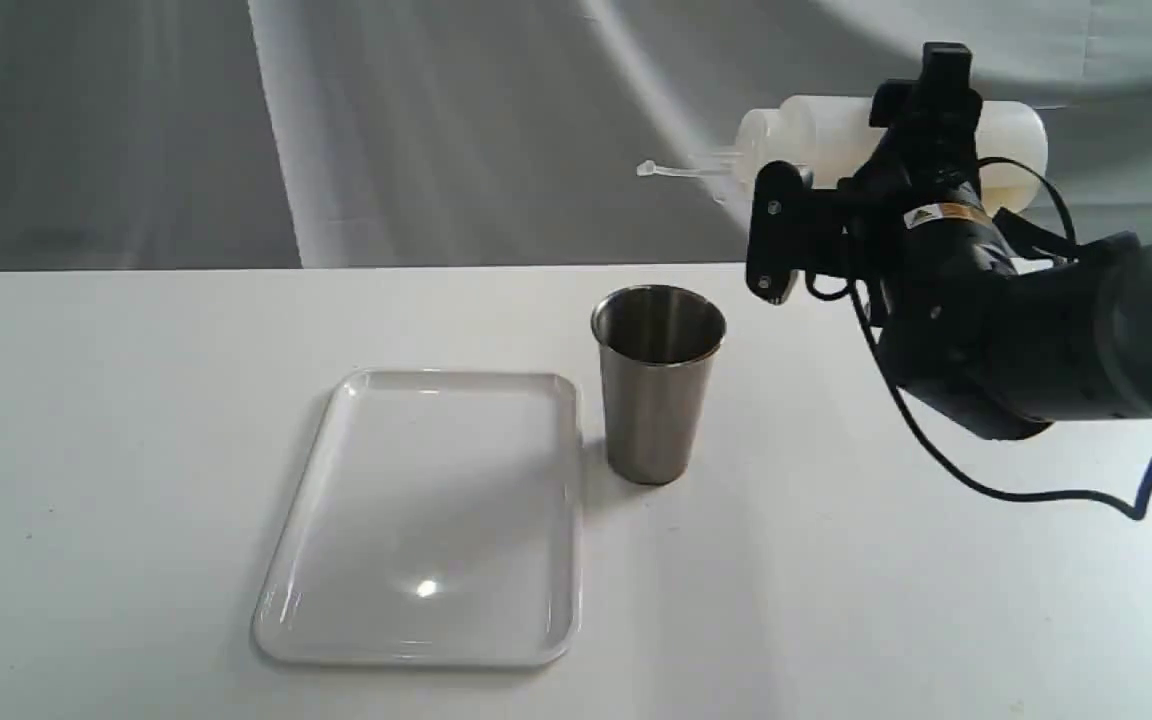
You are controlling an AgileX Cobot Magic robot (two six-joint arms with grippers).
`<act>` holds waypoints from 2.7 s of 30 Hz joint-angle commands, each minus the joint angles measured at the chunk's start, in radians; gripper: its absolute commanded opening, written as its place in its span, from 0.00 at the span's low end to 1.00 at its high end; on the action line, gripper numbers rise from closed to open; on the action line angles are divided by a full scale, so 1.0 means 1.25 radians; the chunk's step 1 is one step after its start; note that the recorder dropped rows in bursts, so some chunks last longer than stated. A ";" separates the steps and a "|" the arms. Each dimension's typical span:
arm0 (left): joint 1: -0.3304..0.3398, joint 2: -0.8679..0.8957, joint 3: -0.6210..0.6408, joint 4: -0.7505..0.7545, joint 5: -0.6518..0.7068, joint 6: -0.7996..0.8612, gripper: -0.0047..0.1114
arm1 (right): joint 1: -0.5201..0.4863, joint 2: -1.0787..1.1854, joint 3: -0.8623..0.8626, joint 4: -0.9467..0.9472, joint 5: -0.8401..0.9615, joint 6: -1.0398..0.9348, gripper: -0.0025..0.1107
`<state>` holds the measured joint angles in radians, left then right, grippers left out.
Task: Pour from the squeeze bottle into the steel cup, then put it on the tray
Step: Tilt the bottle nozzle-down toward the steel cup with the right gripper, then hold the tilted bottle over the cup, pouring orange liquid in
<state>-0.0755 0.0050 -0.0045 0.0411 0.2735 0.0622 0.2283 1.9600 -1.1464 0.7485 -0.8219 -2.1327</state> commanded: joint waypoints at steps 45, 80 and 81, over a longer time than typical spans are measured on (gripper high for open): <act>-0.005 -0.004 0.004 0.000 -0.006 -0.001 0.11 | -0.017 0.002 -0.006 -0.101 -0.070 -0.008 0.05; -0.005 -0.004 0.004 0.000 -0.006 -0.001 0.11 | -0.054 0.002 -0.006 -0.322 -0.057 -0.008 0.05; -0.005 -0.004 0.004 0.000 -0.006 -0.001 0.11 | -0.054 0.002 -0.006 -0.322 -0.057 -0.008 0.05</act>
<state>-0.0755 0.0050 -0.0045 0.0411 0.2735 0.0622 0.1687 1.9724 -1.1464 0.3724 -0.8637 -2.1327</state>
